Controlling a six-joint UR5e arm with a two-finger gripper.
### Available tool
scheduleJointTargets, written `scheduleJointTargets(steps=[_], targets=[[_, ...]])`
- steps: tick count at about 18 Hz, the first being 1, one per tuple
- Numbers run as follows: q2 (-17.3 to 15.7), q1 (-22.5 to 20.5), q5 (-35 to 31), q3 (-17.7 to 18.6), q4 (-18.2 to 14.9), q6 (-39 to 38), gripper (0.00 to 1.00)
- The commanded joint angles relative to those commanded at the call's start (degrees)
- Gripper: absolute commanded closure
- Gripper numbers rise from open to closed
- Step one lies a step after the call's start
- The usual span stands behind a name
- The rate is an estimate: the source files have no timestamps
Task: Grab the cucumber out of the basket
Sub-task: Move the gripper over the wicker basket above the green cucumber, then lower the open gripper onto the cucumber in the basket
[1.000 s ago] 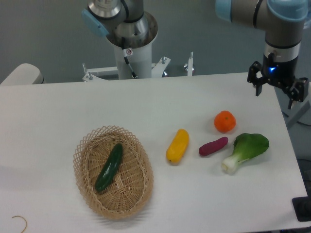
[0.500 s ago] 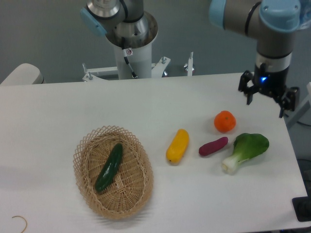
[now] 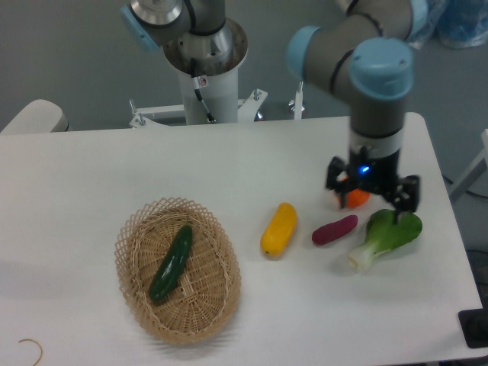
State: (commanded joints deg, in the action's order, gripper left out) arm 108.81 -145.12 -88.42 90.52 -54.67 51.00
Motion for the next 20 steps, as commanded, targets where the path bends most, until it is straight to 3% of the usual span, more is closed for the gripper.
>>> scheduleJointTargets(steps=[4, 11, 14, 20], targets=[[-1.41, 6.15, -0.44, 3.43, 0.35, -11.25, 0.0], [-4.4, 17.31, -3.51, 13.36, 1.14, -16.97, 0.0], [-2.21, 21.19, -3.78, 14.25, 1.94, -19.8, 0.0], [1.84, 22.42, -3.69, 13.11, 2.55, -20.33, 0.0]])
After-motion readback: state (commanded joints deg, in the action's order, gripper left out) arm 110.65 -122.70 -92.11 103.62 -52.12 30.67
